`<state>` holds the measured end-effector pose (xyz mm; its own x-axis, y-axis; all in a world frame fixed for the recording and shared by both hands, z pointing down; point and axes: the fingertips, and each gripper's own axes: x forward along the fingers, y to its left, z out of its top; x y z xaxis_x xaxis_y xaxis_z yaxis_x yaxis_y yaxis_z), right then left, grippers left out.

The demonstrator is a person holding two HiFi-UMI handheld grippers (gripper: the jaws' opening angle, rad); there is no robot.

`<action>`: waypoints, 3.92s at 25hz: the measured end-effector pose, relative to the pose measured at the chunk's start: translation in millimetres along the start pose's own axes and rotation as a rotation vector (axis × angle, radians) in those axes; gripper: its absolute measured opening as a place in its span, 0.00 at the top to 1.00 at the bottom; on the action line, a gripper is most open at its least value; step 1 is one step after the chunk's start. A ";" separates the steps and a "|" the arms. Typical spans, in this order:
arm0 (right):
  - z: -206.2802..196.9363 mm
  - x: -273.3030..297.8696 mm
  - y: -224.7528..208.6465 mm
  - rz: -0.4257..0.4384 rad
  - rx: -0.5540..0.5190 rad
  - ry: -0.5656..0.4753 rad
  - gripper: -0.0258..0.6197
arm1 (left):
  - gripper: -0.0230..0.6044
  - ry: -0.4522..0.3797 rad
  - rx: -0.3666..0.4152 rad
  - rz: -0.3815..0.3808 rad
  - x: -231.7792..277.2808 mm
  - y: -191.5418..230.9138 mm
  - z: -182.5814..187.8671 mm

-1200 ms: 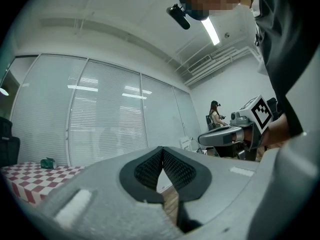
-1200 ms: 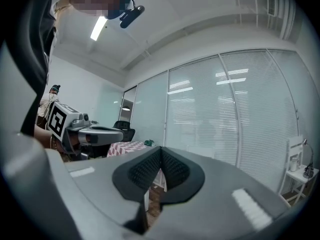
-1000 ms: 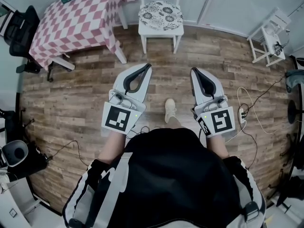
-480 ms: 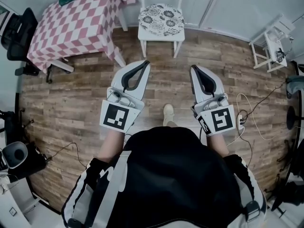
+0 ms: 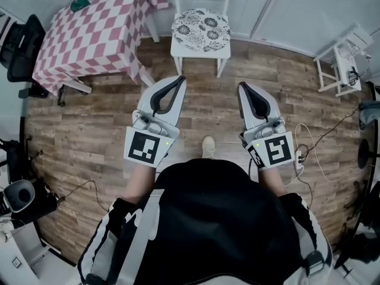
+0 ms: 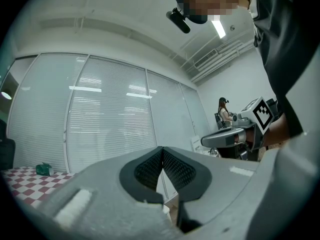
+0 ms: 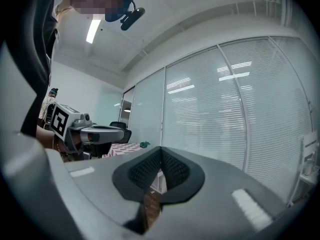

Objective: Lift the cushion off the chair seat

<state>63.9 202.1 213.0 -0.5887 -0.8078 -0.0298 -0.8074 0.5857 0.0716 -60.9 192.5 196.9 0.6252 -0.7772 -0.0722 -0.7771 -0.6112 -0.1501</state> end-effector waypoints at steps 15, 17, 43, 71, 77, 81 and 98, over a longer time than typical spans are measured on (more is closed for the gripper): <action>-12.6 29.6 -60.1 0.046 0.029 0.004 0.96 | 0.96 0.009 -0.004 0.043 62.3 7.4 -14.3; -15.9 33.5 -61.5 0.057 0.022 0.004 0.96 | 0.96 0.011 -0.002 0.047 62.5 8.7 -16.2; -12.3 44.1 -55.4 0.118 0.037 -0.015 0.96 | 0.96 0.024 -0.001 0.082 57.3 17.8 -16.5; -18.6 110.8 -99.4 0.052 0.005 -0.030 0.96 | 0.96 -0.022 0.017 0.027 130.2 76.7 -31.9; -26.1 135.3 -118.2 0.039 0.017 -0.023 0.96 | 0.96 -0.010 0.015 0.015 152.5 94.4 -42.4; -33.4 151.9 -125.7 0.043 0.016 -0.013 0.96 | 0.96 0.003 0.007 0.017 164.1 107.9 -51.8; -40.0 219.7 -173.1 0.011 0.020 0.011 0.96 | 0.96 0.002 0.003 -0.017 230.0 162.3 -63.4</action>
<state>75.9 -79.4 234.0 -0.5975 -0.8017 -0.0183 -0.8013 0.5960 0.0523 -47.8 -94.9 218.4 0.6383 -0.7669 -0.0672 -0.7660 -0.6240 -0.1543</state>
